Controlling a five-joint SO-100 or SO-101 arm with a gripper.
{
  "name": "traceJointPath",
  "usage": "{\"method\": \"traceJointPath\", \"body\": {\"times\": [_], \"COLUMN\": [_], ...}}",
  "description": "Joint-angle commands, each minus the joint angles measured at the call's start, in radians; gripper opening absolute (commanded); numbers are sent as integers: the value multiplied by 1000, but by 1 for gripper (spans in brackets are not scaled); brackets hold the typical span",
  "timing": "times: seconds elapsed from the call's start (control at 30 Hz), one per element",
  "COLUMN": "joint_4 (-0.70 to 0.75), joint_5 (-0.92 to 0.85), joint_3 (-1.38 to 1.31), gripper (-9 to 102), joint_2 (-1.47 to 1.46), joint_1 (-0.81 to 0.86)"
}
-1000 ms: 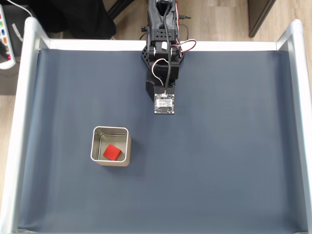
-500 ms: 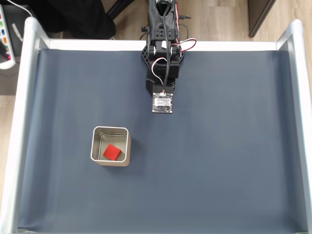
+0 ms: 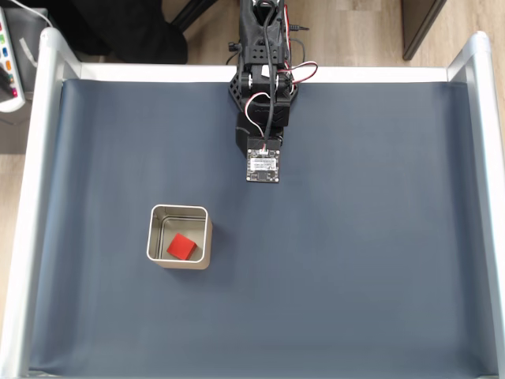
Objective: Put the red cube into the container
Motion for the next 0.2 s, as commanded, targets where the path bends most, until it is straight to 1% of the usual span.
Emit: {"method": "traceJointPath", "body": {"times": [0.0, 0.17], "joint_4": [6, 6], "joint_5": [-5, -5], "joint_3": [-8, -8], "gripper": [1, 1], "joint_2": [-6, -6], "joint_1": [-2, -2]}}
